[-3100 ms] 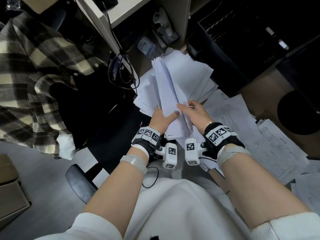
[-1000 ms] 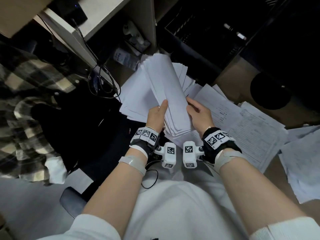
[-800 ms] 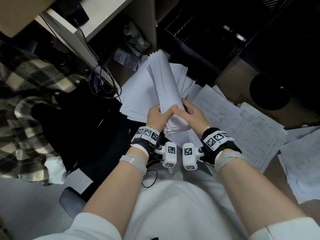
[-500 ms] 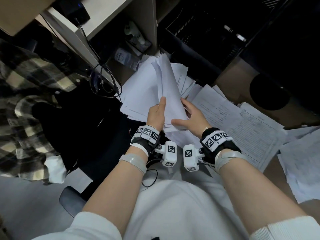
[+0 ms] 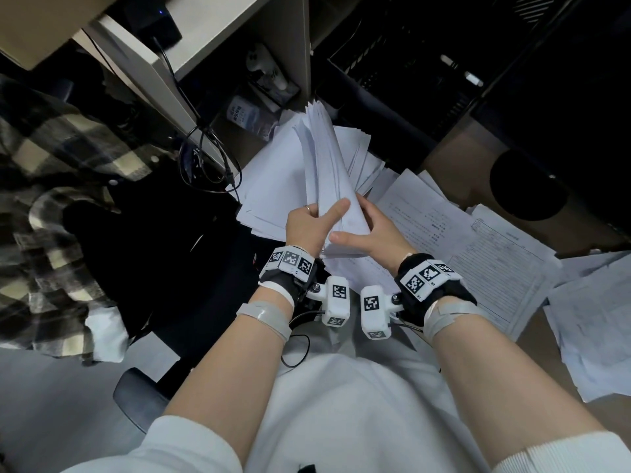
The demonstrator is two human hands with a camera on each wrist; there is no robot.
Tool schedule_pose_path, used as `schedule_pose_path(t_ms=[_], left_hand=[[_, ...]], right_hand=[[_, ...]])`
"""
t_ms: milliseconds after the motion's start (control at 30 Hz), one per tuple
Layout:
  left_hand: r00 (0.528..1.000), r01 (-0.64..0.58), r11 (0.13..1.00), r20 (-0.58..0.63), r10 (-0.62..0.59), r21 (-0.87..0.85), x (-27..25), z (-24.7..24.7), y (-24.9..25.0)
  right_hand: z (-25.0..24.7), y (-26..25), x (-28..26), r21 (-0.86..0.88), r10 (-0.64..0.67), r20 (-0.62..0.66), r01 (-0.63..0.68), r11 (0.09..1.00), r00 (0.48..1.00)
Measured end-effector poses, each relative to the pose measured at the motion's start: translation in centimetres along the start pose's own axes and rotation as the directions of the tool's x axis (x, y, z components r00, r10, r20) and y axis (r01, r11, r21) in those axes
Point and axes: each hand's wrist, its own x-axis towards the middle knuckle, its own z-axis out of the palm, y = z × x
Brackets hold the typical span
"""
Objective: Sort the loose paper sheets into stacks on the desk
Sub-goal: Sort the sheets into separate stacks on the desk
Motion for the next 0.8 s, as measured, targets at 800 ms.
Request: schedule_pose_path(t_ms=[800], left_hand=[[0.992,-0.073,0.995,-0.104,0.066,-0.063,0.3,-1.7,1.0]], right_hand=[[-0.5,-0.1,1.4,0.117,0.074,-0.438,-0.025,0.993,0.896]])
